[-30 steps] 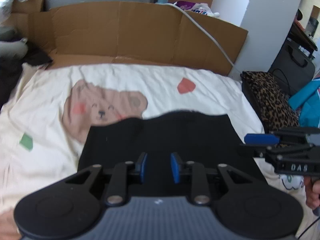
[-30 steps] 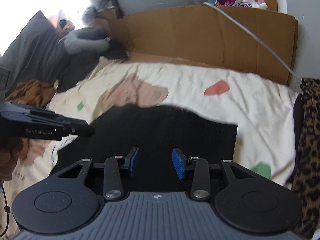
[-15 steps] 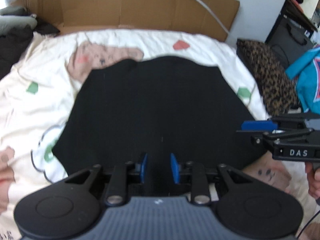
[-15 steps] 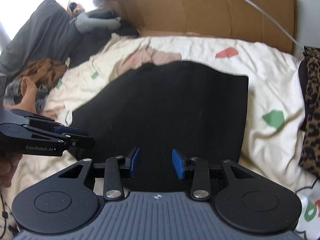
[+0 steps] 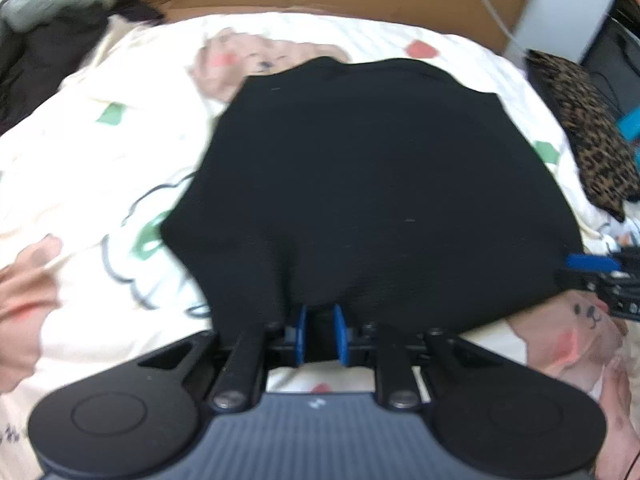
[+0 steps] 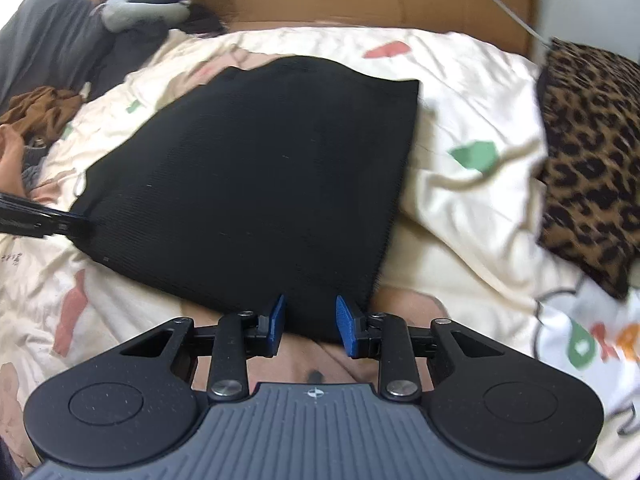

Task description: Fold clothes

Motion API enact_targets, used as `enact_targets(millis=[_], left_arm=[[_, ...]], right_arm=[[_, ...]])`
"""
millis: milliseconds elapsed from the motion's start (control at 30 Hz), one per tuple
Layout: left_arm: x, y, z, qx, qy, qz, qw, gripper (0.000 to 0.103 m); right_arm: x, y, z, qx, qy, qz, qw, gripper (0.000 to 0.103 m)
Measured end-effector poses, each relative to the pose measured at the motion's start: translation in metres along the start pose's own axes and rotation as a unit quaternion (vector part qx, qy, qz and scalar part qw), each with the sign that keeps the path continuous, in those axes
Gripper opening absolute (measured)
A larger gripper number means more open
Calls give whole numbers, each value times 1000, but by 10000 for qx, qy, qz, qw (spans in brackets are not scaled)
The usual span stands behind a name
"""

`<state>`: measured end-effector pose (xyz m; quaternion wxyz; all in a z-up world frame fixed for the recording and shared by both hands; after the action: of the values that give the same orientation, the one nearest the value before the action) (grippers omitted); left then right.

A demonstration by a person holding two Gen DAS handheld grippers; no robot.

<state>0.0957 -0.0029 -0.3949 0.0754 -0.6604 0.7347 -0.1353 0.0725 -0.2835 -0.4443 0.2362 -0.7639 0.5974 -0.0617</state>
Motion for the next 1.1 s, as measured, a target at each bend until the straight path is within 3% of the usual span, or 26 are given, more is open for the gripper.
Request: enact_targets(millis=[67,167,400,533,633,700,767,1033,1067,1100], left_arm=[[-13,2,-7,-10,-76,-201,9998,18],[-33,9,-19,21,-282,-350,9990,19],[-69,23,-33,45,-243,-733,9970,21],[-69,24,-29,98,-110,-673,9976,22],[-62,20,-23,169,200,-639,9976,26],[-57,20,-20,188,373,-595,9974,30],[-53,21,-14,108,480,-511,9975,29],[-60,22,6,30,827,-672,9943,29],[-60,22,8,51,897,-717,9934,28],[-62,22,8,74,973,-772,9922,28]], right_arm=[[7,4,-2,-16,42,200,9998,25],[15,8,-6,-28,180,500,9986,27],[28,16,-10,12,-635,1631,9846,26],[46,25,-1,-59,-1182,2473,9617,26],[51,29,6,-168,-1573,2873,9447,28],[52,32,12,-204,-1822,3136,9317,41],[51,33,17,-219,-1934,3283,9243,42],[52,37,33,-66,-2453,4041,8812,42],[53,37,33,-23,-2508,4098,8770,39],[53,38,33,23,-2556,4155,8730,28]])
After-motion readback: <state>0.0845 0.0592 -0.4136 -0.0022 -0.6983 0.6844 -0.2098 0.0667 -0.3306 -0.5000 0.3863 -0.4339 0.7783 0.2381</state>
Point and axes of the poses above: each gripper's, at about its wrist camera, not at the fingertips, and z roughly the way its jaws point, x to its right, y to its underside, the point moved 7 cm from there along z, roughly the way its jaws point, and after that the axes turned 7 degrees about -x, right-handed, at the moved point
